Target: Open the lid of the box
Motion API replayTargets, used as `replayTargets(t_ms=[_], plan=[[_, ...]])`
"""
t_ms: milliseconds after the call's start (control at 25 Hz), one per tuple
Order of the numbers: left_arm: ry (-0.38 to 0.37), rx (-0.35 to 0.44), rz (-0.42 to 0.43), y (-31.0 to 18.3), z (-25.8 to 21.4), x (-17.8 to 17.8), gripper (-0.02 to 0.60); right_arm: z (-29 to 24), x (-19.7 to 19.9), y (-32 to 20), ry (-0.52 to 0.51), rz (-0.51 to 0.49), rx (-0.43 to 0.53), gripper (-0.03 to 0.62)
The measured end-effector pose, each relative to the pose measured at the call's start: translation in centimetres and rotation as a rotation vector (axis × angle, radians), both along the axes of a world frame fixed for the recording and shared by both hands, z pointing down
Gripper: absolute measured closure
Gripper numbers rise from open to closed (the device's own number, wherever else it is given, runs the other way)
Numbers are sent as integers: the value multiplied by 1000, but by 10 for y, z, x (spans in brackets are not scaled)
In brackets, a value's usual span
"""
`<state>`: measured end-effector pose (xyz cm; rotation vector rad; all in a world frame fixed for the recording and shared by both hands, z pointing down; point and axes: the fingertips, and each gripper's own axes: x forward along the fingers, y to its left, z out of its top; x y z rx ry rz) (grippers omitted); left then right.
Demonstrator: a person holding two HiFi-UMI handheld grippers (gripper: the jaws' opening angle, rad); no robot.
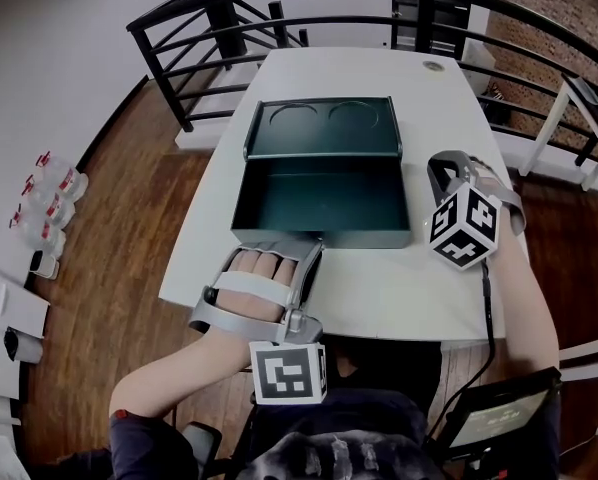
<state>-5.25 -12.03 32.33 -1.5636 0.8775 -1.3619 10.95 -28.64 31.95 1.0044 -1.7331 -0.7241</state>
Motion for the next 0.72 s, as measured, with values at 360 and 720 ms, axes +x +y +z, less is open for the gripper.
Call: replayTargets(t_ms=[360, 720], plan=[[58, 62, 42, 11, -14, 6, 495, -1, 2, -2, 1, 3, -4, 591], [330, 96, 43, -13, -78, -28, 565, -1, 1, 1, 2, 4, -5, 591]])
